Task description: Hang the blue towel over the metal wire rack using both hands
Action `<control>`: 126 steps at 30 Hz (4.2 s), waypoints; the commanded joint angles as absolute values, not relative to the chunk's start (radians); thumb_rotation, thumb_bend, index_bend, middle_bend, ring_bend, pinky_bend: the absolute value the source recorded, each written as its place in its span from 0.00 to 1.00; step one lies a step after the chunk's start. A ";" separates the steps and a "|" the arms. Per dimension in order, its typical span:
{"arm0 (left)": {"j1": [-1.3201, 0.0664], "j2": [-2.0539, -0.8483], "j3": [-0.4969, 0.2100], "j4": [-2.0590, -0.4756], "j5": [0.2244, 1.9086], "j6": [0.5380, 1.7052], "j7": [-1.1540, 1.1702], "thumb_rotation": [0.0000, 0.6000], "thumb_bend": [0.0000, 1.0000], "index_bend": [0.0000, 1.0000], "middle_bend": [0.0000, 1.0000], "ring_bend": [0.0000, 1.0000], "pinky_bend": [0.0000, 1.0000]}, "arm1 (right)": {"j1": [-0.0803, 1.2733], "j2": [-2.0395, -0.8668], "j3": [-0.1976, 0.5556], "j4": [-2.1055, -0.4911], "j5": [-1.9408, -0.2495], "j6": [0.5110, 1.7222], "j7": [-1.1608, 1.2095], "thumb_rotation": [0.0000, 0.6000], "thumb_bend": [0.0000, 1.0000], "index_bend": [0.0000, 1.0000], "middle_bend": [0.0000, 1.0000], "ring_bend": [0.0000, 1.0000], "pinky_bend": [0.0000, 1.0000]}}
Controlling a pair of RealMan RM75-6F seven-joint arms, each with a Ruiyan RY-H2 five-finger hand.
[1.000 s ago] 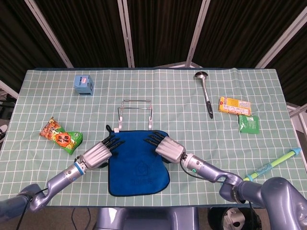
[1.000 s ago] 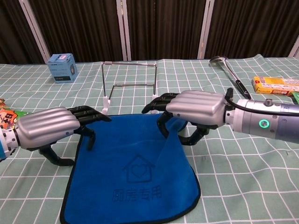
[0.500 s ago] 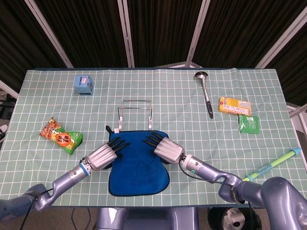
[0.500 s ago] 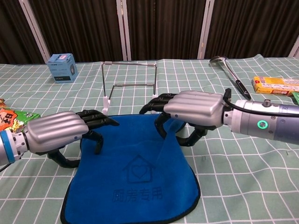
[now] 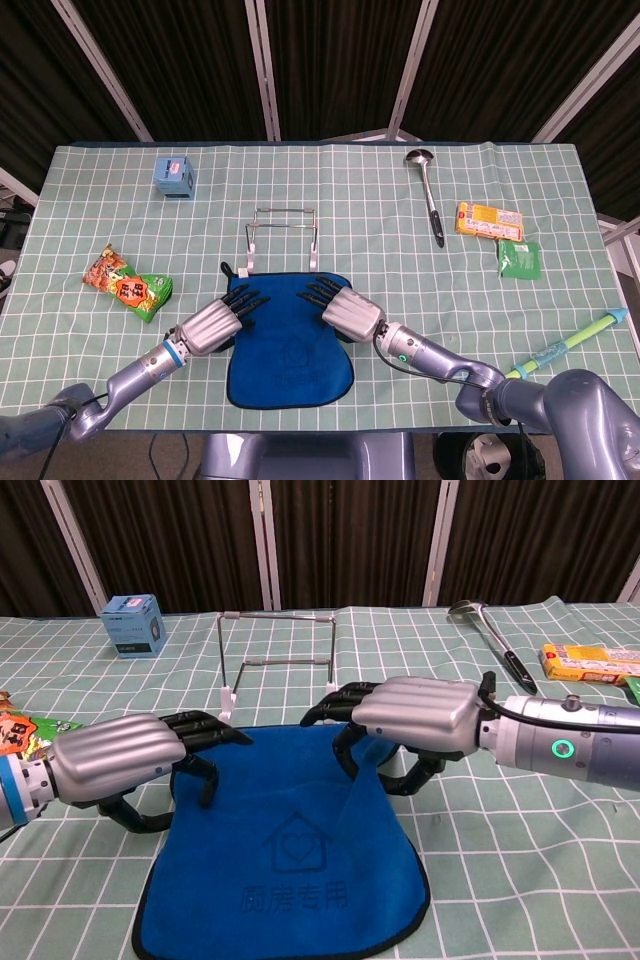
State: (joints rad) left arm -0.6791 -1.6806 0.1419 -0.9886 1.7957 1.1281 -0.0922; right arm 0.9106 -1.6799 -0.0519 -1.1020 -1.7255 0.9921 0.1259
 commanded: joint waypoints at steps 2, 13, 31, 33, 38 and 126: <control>-0.682 -1.685 0.143 -0.989 1.793 1.124 -0.095 1.00 0.45 0.47 0.00 0.00 0.00 | 0.911 -1.679 -0.051 -1.103 -1.726 0.993 0.126 1.00 0.55 0.65 0.07 0.00 0.00; -0.682 -1.690 0.145 -0.991 1.791 1.139 -0.100 1.00 0.54 0.57 0.00 0.00 0.00 | 0.910 -1.672 -0.053 -1.108 -1.728 0.997 0.128 1.00 0.55 0.65 0.07 0.00 0.00; -0.658 -1.676 0.116 -0.993 1.780 1.251 -0.176 1.00 0.55 0.81 0.00 0.00 0.00 | 0.895 -1.622 -0.037 -1.163 -1.732 1.056 0.146 1.00 0.55 0.65 0.08 0.00 0.00; -0.657 -1.667 0.112 -1.004 1.778 1.262 -0.183 1.00 0.55 0.81 0.00 0.00 0.00 | 0.893 -1.612 -0.031 -1.175 -1.729 1.063 0.142 1.00 0.55 0.65 0.08 0.00 0.00; -0.654 -1.633 0.098 -1.052 1.775 1.293 -0.189 1.00 0.55 0.81 0.00 0.00 0.00 | 0.888 -1.580 -0.014 -1.217 -1.723 1.082 0.130 1.00 0.55 0.65 0.08 0.00 0.00; -0.911 -1.556 -0.233 -1.008 1.428 1.079 -0.064 1.00 0.55 0.84 0.00 0.00 0.00 | 1.027 -1.621 0.303 -0.951 -1.342 0.946 0.216 1.00 0.55 0.66 0.10 0.00 0.00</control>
State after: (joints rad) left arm -0.9122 -1.5520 -0.2372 -1.0125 1.4270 1.0812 -0.0597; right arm 1.0276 -1.6190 0.3053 -0.9532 -1.3412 0.9473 0.2134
